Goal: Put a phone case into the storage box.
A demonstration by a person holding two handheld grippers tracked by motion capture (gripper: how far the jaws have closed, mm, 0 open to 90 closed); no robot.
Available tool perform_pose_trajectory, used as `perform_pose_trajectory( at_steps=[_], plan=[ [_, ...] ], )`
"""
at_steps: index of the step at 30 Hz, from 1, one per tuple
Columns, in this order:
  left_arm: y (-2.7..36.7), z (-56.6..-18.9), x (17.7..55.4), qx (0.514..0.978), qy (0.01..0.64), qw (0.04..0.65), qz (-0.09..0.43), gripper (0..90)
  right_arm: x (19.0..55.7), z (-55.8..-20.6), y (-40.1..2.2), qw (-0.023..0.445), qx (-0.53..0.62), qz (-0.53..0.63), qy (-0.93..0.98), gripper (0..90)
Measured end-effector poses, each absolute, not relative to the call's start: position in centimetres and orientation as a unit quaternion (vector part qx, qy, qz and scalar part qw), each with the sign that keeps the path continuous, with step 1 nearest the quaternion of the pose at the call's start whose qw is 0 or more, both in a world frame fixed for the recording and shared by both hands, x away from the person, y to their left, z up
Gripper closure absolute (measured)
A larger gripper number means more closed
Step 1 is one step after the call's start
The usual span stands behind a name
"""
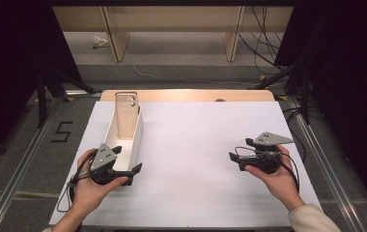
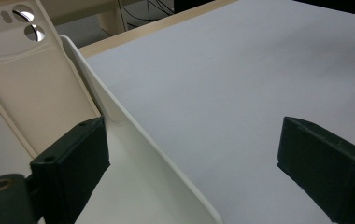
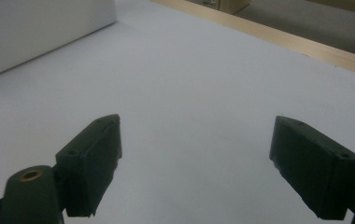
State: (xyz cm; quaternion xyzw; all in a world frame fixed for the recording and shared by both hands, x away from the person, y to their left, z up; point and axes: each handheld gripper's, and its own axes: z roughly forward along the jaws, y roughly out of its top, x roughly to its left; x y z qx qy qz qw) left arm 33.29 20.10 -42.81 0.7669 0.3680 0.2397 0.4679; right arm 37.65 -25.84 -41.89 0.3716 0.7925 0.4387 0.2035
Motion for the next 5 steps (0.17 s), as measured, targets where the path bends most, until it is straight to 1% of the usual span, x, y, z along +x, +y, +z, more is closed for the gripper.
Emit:
perform_pose_trajectory(
  at_steps=[5],
  plan=[
    [19.93, -42.93, 33.29, 0.767, 0.369, 0.469, 0.238, 8.5, 37.72, -41.96, -25.86, 0.202, 0.373, 0.439, 0.792, 17.4]
  ],
)
